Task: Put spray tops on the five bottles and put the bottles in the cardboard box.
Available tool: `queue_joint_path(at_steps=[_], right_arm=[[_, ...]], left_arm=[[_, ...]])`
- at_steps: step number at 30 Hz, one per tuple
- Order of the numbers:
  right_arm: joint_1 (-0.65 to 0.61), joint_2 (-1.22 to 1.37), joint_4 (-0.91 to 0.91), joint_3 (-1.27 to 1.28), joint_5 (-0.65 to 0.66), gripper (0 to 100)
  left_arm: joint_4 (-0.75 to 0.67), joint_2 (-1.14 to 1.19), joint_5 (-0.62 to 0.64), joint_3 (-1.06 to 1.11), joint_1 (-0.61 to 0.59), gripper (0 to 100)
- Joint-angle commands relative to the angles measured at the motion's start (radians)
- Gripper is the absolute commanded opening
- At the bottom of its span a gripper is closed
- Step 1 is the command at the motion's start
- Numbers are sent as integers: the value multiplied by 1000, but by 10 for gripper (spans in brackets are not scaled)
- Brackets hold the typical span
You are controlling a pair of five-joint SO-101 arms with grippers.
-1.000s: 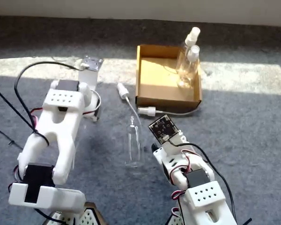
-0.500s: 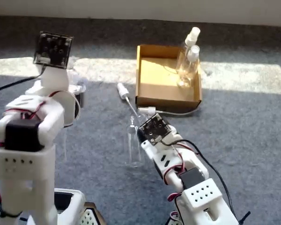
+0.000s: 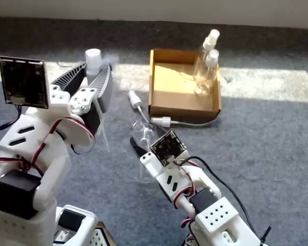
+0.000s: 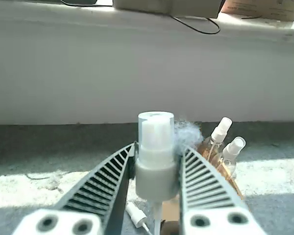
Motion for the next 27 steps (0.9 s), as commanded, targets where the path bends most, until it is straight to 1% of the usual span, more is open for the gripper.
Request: queue_joint_path(at_steps=[1, 6, 9, 12, 15, 17, 21, 27], right_arm=[[-12, -56, -58, 33, -11, 4], [-7, -259, -51, 136, -11, 4], [-7, -387, 61, 168, -11, 4], [-10, -524, 159, 182, -11, 4], [-12, -633, 231, 185, -9, 4], [-10, -657, 277, 185, -9, 4], [-10, -628, 282, 186, -9, 4], [-8, -627, 286, 186, -9, 4]], left_arm=[[-178, -13, 71, 97, 22, 6], [-347, -13, 161, 262, 24, 6], [-460, -12, 189, 331, 24, 6], [-517, -4, 189, 358, 25, 6], [-525, -7, 190, 354, 28, 6], [-522, -8, 187, 328, 61, 6], [-506, -10, 184, 248, 105, 6], [-466, -4, 183, 140, 110, 6]])
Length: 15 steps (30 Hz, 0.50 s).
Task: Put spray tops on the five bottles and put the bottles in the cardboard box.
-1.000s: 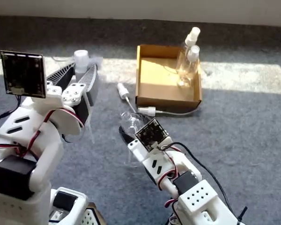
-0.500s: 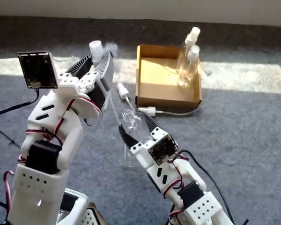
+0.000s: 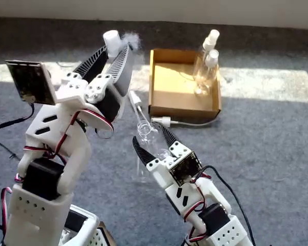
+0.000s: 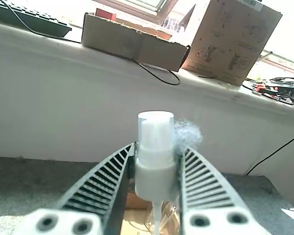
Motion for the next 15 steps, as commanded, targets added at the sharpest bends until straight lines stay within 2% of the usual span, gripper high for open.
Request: queue_joint_path(at_steps=[1, 9, 12, 15], right_arm=[[-4, -5, 8, 65, -6, 4], [-2, -5, 10, 65, -6, 4], [-2, -5, 10, 65, -6, 4], [-2, -4, 10, 65, -6, 4]], left_arm=[[11, -1, 6, -105, 19, 6], [3, 1, 5, -18, 15, 6], [0, 1, -69, 16, 22, 6], [-34, 1, -92, 61, 48, 6]])
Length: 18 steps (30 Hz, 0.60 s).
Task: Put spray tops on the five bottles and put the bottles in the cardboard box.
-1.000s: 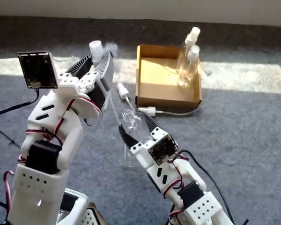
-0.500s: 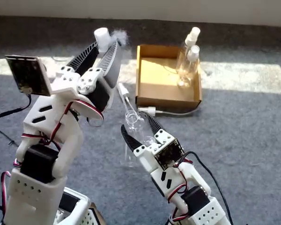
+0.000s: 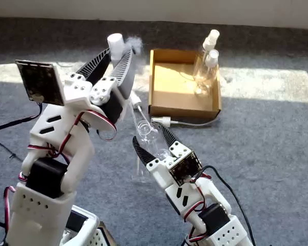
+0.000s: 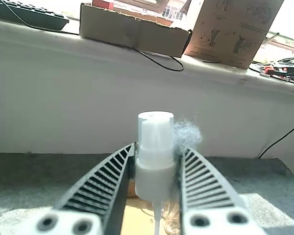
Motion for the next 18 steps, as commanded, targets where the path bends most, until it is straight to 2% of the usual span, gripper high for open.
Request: queue_joint_path(at_steps=[1, 8, 13, 18], right_arm=[[-2, -4, 8, 65, -6, 4], [-4, -4, 8, 104, -6, 4], [-5, -4, 8, 104, -6, 4], [-7, -4, 8, 104, -6, 4]], left_arm=[[-54, -1, -37, 41, 47, 6], [-78, -1, -38, 12, 54, 6], [-75, -1, -129, -64, 61, 6], [-75, -1, -133, -96, 62, 6]])
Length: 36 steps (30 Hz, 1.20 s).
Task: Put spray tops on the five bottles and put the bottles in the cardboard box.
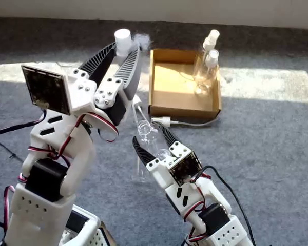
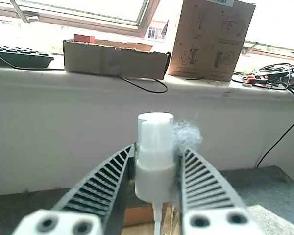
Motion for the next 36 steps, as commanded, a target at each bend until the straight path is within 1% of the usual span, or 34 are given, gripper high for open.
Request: queue_joint_path(at_steps=[1, 5, 8, 15, 23, 27, 31, 36], right_arm=[[-7, -4, 8, 104, -6, 4], [-7, -4, 8, 104, -6, 4], [-7, -4, 8, 105, -6, 4], [-4, -4, 8, 105, -6, 4], [-4, -4, 8, 105, -6, 4], [-4, -1, 8, 105, -6, 4], [-4, 2, 8, 105, -6, 4], [-4, 2, 8, 105, -6, 4]], left_arm=[[-21, -1, -21, -62, 16, 6], [-25, 10, -18, -36, 18, 6], [-28, 62, -17, -38, 19, 6], [-29, 180, -17, -74, 77, 6], [-5, 94, -21, -44, 97, 6], [3, 54, -25, -88, 87, 6], [68, 51, -25, -150, 62, 6], [89, 47, -25, -147, 33, 6]])
